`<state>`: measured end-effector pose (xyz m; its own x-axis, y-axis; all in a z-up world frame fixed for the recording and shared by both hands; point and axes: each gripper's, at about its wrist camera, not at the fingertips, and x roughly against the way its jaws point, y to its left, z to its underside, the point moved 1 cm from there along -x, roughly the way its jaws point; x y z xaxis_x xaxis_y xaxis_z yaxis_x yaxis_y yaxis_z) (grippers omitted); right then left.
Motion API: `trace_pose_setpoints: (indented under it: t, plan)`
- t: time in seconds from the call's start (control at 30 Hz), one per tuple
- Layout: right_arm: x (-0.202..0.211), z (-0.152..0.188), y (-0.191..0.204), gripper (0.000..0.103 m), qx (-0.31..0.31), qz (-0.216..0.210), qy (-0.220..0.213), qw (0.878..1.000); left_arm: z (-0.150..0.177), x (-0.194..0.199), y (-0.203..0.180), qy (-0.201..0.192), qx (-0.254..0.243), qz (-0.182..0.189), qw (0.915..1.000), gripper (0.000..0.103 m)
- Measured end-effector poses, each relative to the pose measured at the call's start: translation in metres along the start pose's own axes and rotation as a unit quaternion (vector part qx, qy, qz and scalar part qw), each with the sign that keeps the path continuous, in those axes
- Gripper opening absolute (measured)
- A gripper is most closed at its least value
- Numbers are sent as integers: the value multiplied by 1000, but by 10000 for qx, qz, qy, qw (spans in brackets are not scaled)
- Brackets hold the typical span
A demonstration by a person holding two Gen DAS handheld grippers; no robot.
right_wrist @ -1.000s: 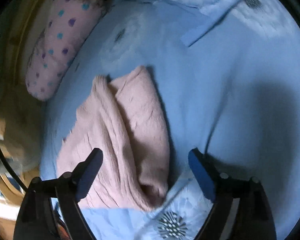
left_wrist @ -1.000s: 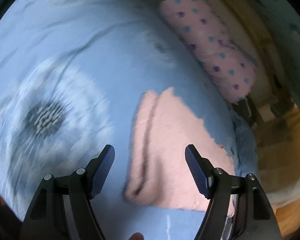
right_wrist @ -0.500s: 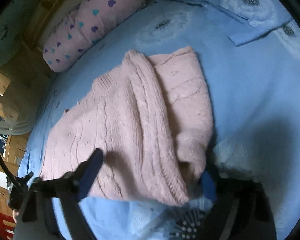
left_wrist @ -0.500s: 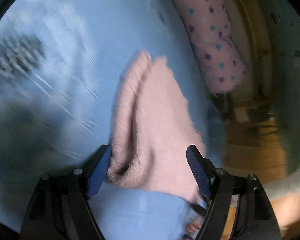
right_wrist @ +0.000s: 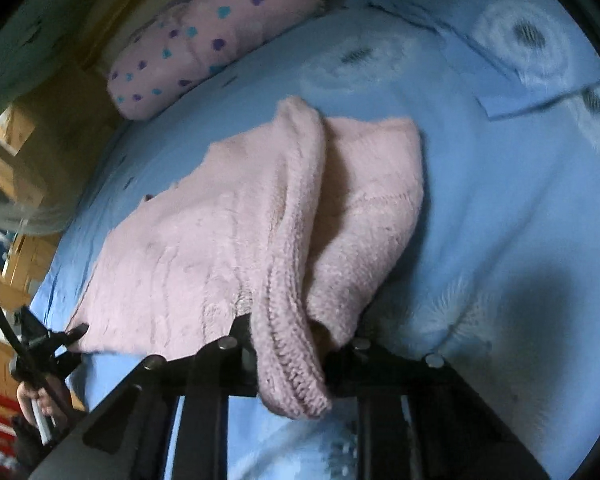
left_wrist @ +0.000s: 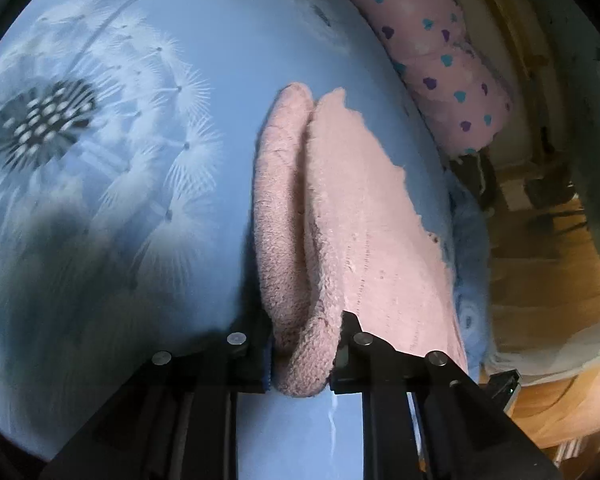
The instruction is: Fold small clothes
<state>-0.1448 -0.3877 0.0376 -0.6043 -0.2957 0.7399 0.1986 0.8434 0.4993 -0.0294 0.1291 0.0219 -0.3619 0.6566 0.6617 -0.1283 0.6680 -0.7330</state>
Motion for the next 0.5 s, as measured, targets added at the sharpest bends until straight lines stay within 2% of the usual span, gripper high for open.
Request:
trace_pose_setpoints:
  t: [0.17, 0.27, 0.3, 0.33, 0.37, 0.4, 0.43, 0.47, 0.5]
  plan:
    - [27, -3, 13, 21, 186, -100, 50, 9998, 28, 31, -7, -137, -97, 330, 9993, 0]
    - [34, 3, 15, 23, 174, 87, 202, 9996, 41, 31, -11, -104, -399, -62, 9991, 0]
    - [30, 5, 12, 24, 69, 253, 296, 9992, 42, 25, -13, -44, -508, -257, 9984, 0]
    - [22, 9, 7, 29, -50, 607, 448, 9971, 42, 20, -13, -21, -577, -445, 9973, 0]
    - [15, 11, 4, 41, -80, 951, 566, 9938, 42, 17, -13, -30, -594, -582, 9965, 0]
    - [4, 14, 1, 53, -23, 1516, 748, 9856, 41, 14, -12, -32, -570, -691, 9960, 0]
    - [-2, 17, 1, 81, 86, 1888, 823, 9785, 41, 13, -11, -51, -557, -764, 9955, 0]
    - [-5, 20, 4, 95, 243, 2209, 782, 9719, 42, 13, -12, -91, -566, -825, 9949, 0]
    - [-5, 21, 13, 98, 474, 2545, 655, 9637, 43, 13, -15, -154, -619, -904, 9939, 0]
